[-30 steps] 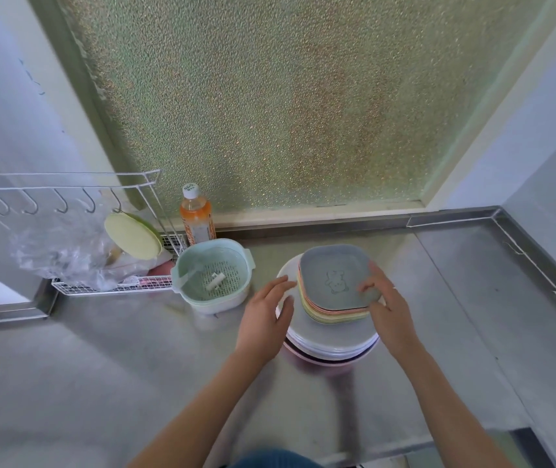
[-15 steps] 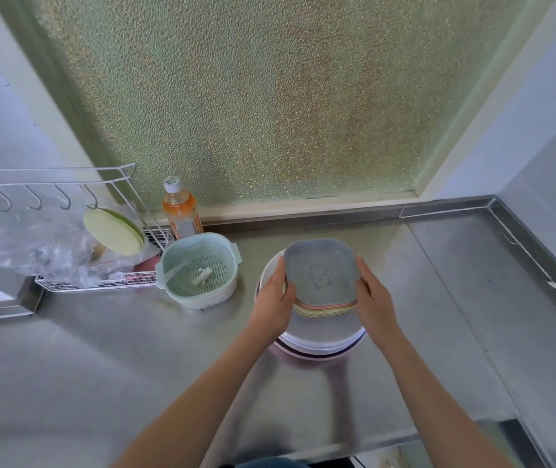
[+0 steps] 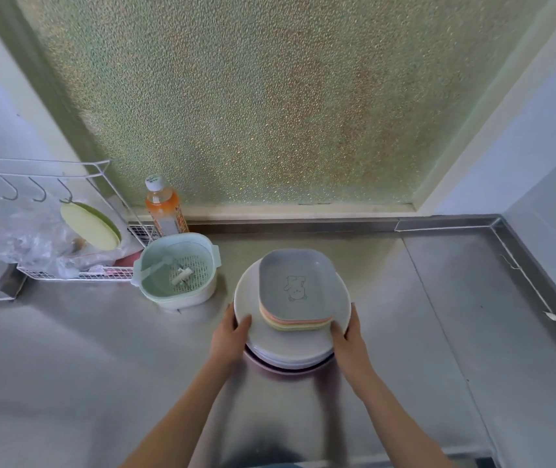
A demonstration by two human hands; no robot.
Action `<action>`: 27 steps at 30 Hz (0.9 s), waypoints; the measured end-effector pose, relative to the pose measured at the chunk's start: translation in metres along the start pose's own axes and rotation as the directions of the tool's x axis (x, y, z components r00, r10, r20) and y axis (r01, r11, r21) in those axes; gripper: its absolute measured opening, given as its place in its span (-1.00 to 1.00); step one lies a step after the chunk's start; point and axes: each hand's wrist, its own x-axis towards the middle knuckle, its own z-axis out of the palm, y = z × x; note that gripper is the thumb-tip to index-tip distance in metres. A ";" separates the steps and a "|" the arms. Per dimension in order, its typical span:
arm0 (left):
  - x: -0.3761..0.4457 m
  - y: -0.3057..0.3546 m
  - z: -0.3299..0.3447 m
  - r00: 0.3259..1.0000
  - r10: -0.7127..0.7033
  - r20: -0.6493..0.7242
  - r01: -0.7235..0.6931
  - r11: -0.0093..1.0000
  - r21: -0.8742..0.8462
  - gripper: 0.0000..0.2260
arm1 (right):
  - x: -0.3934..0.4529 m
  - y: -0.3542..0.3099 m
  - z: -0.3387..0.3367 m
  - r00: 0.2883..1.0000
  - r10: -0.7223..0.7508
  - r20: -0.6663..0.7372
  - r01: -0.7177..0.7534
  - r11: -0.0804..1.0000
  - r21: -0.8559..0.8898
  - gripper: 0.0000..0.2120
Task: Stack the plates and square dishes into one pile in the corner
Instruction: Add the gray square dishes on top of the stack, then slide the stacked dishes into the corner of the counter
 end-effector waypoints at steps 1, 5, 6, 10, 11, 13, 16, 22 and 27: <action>-0.001 0.004 0.001 1.000 -0.015 -0.010 0.014 1.000 -0.013 -0.34 | 0.001 -0.001 -0.002 1.000 -0.005 0.014 0.005 1.000 0.002 -0.53; -0.013 0.026 0.005 0.998 -0.051 -0.021 0.050 0.998 -0.038 -0.40 | 0.008 0.001 -0.006 0.999 -0.019 0.034 0.019 1.000 0.001 -0.49; -0.015 0.029 0.008 0.998 -0.052 -0.021 0.052 0.998 -0.037 -0.44 | 0.010 0.002 -0.009 0.999 -0.027 0.030 0.027 1.000 0.006 -0.49; -0.017 0.044 0.028 0.998 -0.047 0.038 0.049 0.998 -0.048 -0.60 | 0.021 0.005 -0.030 0.999 -0.035 -0.011 0.035 0.999 0.026 -0.50; -0.016 0.047 0.035 0.996 -0.049 0.072 0.053 0.998 -0.046 -0.62 | 0.023 0.005 -0.038 0.999 -0.034 -0.023 0.034 0.999 0.020 -0.50; -0.012 0.056 0.049 0.988 -0.058 0.143 0.061 0.998 -0.014 -0.63 | 0.029 0.009 -0.054 0.998 -0.013 -0.068 0.012 1.000 -0.009 -0.40; -0.002 0.069 0.072 0.966 -0.054 0.252 0.053 0.999 0.013 -0.65 | 0.041 0.016 -0.074 0.985 0.025 -0.173 -0.032 0.999 -0.037 -0.29; 0.019 0.091 0.121 0.917 -0.065 0.394 0.054 0.998 0.038 -0.63 | 0.047 0.029 -0.103 0.916 0.069 -0.395 -0.046 0.997 0.067 -0.39; 0.017 0.109 0.168 0.883 -0.051 0.466 0.038 0.999 0.039 -0.60 | 0.051 0.043 -0.133 0.905 0.139 -0.402 -0.103 0.989 0.108 -0.40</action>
